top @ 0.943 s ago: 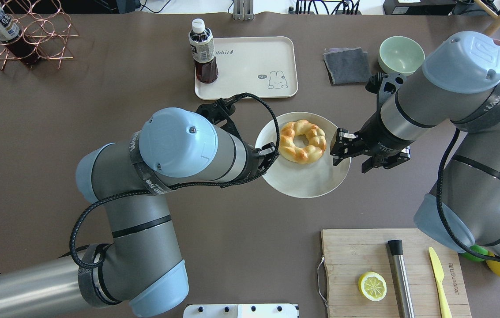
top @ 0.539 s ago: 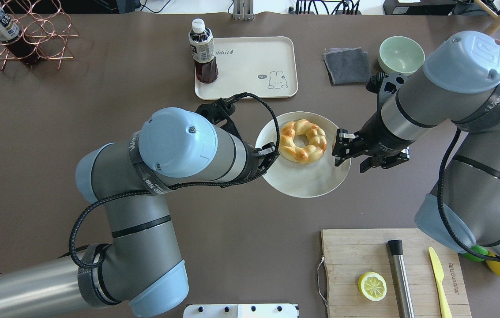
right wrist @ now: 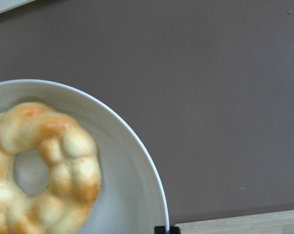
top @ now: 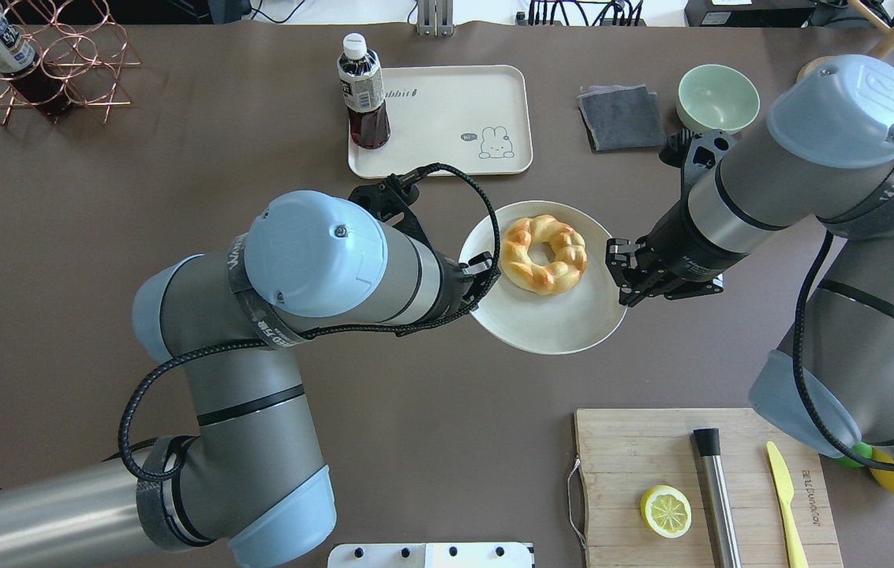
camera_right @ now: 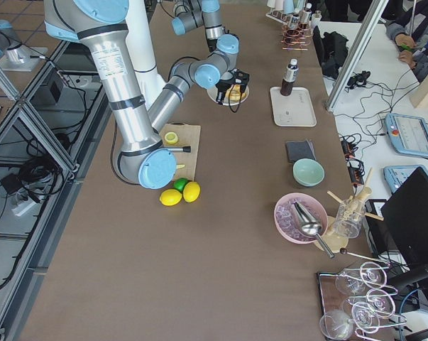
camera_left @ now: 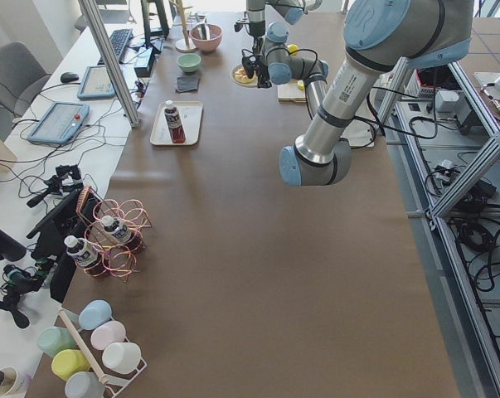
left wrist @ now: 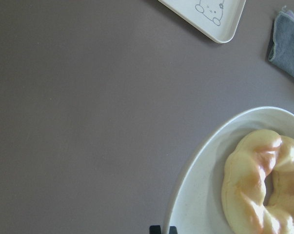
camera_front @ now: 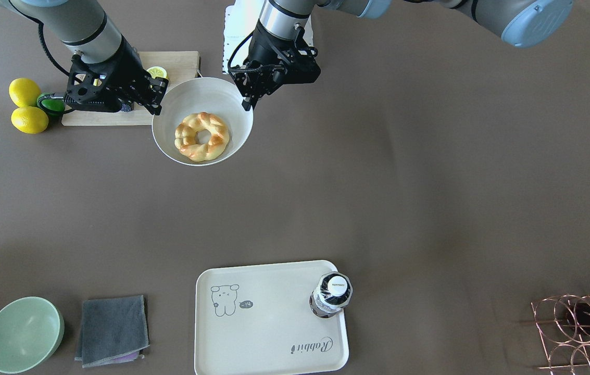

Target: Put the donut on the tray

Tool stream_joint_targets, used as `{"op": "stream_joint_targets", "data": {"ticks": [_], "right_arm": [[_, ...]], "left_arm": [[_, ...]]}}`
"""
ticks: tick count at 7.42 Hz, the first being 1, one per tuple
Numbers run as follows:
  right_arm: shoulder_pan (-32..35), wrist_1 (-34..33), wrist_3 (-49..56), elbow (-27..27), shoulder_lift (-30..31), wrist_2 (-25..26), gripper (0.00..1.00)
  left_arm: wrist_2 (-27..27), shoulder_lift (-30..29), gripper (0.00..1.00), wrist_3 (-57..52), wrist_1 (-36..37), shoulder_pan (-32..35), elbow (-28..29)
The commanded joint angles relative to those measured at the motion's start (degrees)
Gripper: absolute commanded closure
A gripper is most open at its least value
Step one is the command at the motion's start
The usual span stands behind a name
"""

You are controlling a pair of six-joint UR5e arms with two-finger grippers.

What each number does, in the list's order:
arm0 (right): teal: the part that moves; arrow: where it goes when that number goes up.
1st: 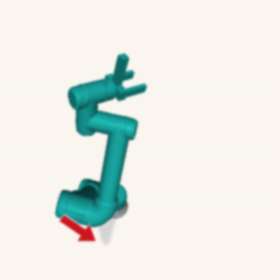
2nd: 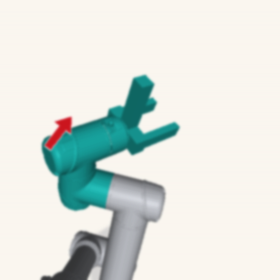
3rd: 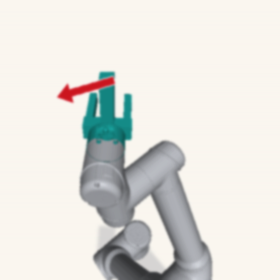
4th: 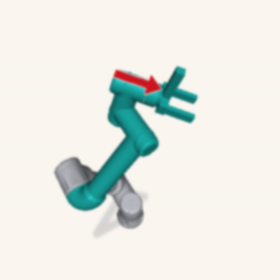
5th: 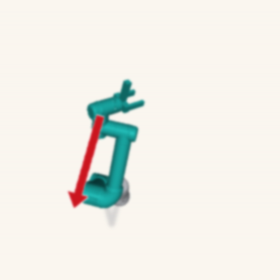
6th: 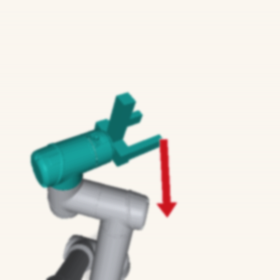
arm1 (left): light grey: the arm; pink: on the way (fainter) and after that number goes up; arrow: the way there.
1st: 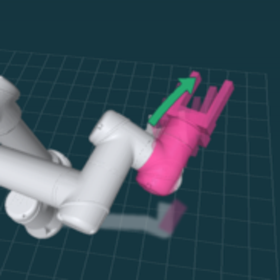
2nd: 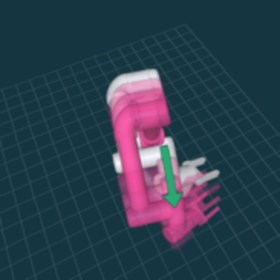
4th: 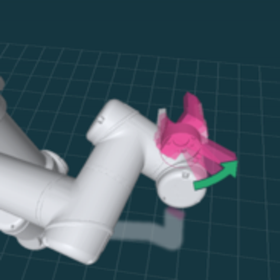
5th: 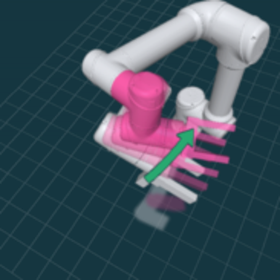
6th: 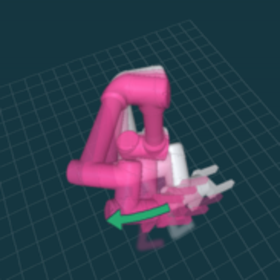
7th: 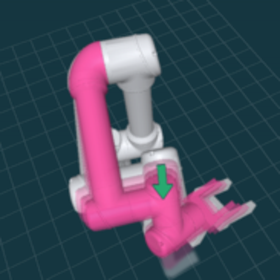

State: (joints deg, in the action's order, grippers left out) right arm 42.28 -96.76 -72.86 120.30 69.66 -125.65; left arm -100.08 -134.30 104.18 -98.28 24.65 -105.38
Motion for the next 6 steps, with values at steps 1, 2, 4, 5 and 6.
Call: {"op": "stream_joint_targets", "data": {"ticks": [1,2,4,5,6], "right_arm": [[0.0,0.2,-0.3,0.0,-0.6,-0.3,1.0],[-0.2,0.4,-0.8,-0.2,-0.9,-1.6,1.0],[1.0,0.7,-2.4,-2.3,-1.8,-1.6,1.0],[2.1,0.7,-2.5,-6.3,-4.8,-1.5,1.0],[3.5,0.7,-2.6,-11.7,-8.4,-1.3,1.0]], "left_arm": [[0.1,0.2,0.02,0.1,0.1,0.2,0.0],[0.2,0.3,0.02,0.1,0.4,0.4,-0.1],[-0.3,2.1,0.02,0.1,1.1,2.4,-2.0],[-0.5,2.8,0.02,-0.5,4.5,3.7,-4.6],[-2.6,2.8,0.02,-0.7,7.0,4.3,-5.9]]}}
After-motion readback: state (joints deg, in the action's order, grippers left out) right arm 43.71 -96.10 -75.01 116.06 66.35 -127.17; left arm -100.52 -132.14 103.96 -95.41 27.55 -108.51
